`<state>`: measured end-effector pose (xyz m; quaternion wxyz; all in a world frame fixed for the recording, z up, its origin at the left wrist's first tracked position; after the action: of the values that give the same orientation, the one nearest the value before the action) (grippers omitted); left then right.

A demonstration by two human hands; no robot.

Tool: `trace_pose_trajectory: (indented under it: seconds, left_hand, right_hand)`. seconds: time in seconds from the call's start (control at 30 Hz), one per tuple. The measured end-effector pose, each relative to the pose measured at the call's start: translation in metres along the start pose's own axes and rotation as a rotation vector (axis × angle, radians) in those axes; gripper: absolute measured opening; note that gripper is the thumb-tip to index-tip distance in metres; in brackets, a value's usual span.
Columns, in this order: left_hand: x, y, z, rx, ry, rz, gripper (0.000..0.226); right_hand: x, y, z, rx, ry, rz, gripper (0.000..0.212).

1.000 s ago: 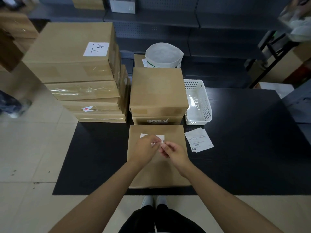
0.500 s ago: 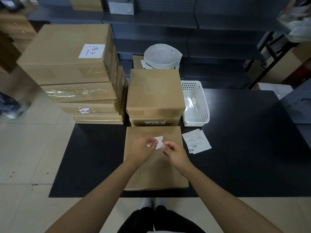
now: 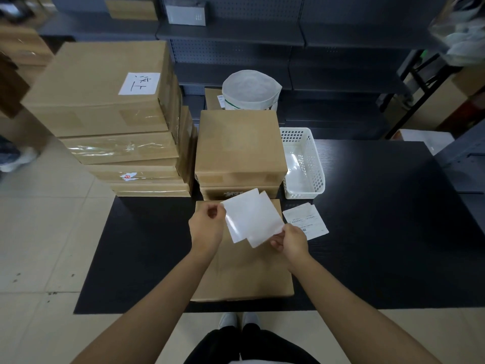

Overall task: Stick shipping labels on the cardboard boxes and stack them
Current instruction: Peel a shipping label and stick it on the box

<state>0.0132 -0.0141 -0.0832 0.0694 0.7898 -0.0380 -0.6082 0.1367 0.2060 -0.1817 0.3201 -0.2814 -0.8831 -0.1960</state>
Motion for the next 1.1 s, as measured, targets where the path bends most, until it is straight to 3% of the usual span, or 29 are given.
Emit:
trace_pose_trajectory:
  seconds: [0.27,0.47,0.7,0.9,1.1]
  left_hand:
    - [-0.032,0.02,0.003,-0.103,-0.111,-0.096,0.009]
    - [-0.047,-0.004,-0.001,0.059,-0.199,-0.05,0.003]
    - [-0.064,-0.054,-0.011,0.165,-0.245,0.028,0.004]
    - [-0.07,-0.104,-0.003,0.197,-0.269,0.035,0.006]
    - [-0.074,-0.142,0.004,0.131,-0.264,0.114,0.01]
  right_hand:
    - [-0.016,0.054,0.008,-0.384,-0.128,-0.106,0.026]
    - [0.006,0.081,0.001,-0.531,-0.059,-0.032,0.025]
    - [0.078,0.085,0.02,-0.501,0.235,-0.045,0.014]
    - [0.125,0.086,0.068,-0.446,0.252,-0.056,0.013]
    - [0.165,0.069,0.122,-0.243,0.38,-0.375,0.024]
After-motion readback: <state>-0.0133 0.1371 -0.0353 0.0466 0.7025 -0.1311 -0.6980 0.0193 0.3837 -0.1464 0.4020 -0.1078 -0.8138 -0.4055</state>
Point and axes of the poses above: each hand's wrist, its own z-axis towards the middle knuckle, its own y-axis out of the back of the hand, x = y × z, the point moved 10 cm from there along z, towards the middle knuckle, and after that the axes turned 14 degrees about -z, right-handed, at the moved point
